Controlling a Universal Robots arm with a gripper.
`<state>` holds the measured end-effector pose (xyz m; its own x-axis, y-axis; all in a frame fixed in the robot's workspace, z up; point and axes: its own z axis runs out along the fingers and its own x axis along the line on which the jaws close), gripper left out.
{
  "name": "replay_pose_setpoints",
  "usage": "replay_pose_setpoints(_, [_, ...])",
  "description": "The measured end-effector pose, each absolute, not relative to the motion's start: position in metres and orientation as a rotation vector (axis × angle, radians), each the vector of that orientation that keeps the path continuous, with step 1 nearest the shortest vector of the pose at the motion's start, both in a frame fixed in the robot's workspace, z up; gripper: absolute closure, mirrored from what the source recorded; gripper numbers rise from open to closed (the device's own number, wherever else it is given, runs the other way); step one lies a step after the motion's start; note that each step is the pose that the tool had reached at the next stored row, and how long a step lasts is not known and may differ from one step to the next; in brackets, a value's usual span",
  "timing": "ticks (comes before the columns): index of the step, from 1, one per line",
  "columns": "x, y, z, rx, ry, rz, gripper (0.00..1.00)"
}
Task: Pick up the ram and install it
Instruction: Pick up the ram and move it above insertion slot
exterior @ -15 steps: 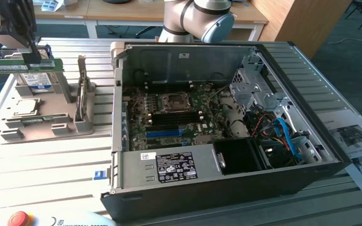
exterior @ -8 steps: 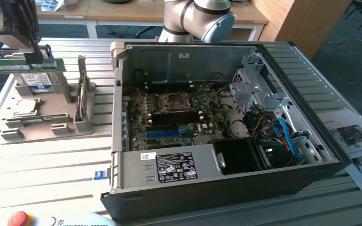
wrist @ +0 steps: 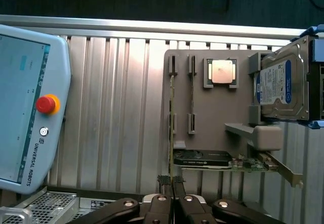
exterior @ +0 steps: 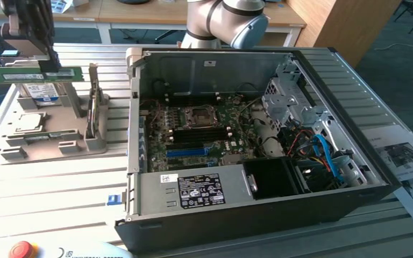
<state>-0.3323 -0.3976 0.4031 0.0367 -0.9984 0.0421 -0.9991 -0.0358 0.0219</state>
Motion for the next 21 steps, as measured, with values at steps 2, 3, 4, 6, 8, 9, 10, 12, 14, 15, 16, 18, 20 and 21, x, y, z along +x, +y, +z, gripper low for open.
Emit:
replay_pose_setpoints(2, [-0.327, -0.398, 0.403, 2.227, -2.147, 0.018, 0.88])
replay_pose_setpoints(3, [-0.324, -0.398, 0.404, 2.225, -2.146, 0.015, 0.88])
replay_pose_setpoints(4, [-0.322, -0.398, 0.404, 2.224, -2.145, 0.012, 0.88])
replay_pose_setpoints(6, [-0.317, -0.398, 0.404, 2.221, -2.142, 0.006, 0.88])
replay_pose_setpoints(8, [-0.312, -0.398, 0.404, 2.219, -2.139, 0.0, 0.88])
replay_pose_setpoints(9, [-0.31, -0.398, 0.405, 2.217, -2.137, -0.004, 0.88])
replay_pose_setpoints(10, [-0.307, -0.398, 0.405, 2.216, -2.136, -0.007, 0.88])
replay_pose_setpoints(12, [-0.303, -0.398, 0.405, 2.214, -2.133, -0.012, 0.88])
replay_pose_setpoints(14, [-0.303, -0.398, 0.405, 2.213, -2.133, -0.013, 0.88])
replay_pose_setpoints(15, [-0.303, -0.398, 0.405, 2.214, -2.134, -0.012, 0.88])
replay_pose_setpoints(16, [-0.303, -0.398, 0.405, 2.216, -2.136, -0.007, 0.88])
replay_pose_setpoints(18, [-0.303, -0.398, 0.405, 2.225, -2.144, 0.006, 0.88])
replay_pose_setpoints(20, [-0.303, -0.398, 0.405, 2.234, -2.154, 0.02, 0.88])
replay_pose_setpoints(21, [-0.303, -0.398, 0.405, 2.235, -2.155, 0.023, 0.88])
